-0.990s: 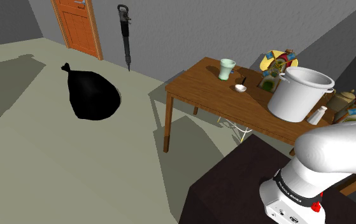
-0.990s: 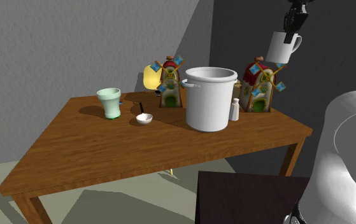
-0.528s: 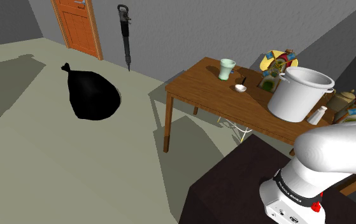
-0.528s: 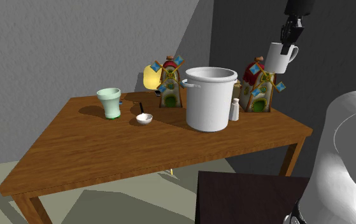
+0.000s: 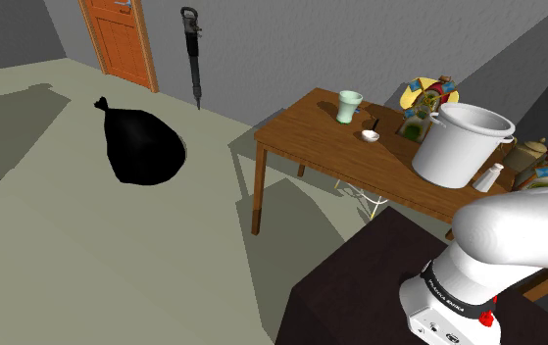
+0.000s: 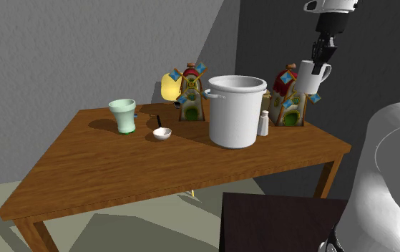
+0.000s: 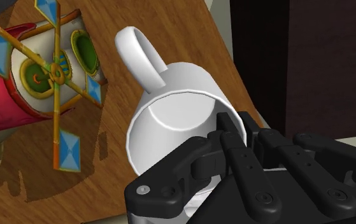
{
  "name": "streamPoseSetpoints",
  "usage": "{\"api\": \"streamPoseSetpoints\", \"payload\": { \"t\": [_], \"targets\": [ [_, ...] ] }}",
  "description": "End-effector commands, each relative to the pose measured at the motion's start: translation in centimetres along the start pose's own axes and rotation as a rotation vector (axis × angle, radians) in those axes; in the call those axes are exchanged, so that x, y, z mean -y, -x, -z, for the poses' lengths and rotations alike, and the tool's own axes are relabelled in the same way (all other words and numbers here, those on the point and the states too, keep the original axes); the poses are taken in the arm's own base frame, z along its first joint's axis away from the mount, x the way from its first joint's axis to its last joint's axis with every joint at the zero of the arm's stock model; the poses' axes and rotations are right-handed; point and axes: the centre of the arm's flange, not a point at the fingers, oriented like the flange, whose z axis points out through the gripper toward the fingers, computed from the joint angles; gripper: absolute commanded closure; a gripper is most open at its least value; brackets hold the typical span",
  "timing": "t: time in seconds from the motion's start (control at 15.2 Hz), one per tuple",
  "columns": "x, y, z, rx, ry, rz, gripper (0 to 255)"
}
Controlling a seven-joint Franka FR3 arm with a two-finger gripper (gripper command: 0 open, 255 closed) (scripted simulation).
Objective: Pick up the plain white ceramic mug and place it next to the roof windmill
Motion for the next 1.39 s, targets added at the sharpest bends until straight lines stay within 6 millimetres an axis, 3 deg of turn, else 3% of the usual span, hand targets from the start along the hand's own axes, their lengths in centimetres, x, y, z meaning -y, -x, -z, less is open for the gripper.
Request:
{"api": "streamPoseSetpoints", "payload": {
  "t": [0.0, 1.32],
  "targets": [
    [0.1, 0.2, -1.1, 0.0, 0.001, 0.0, 255],
    [0.2, 0.9, -11.6, 0.0, 0.001, 0.0, 255]
  ]
}}
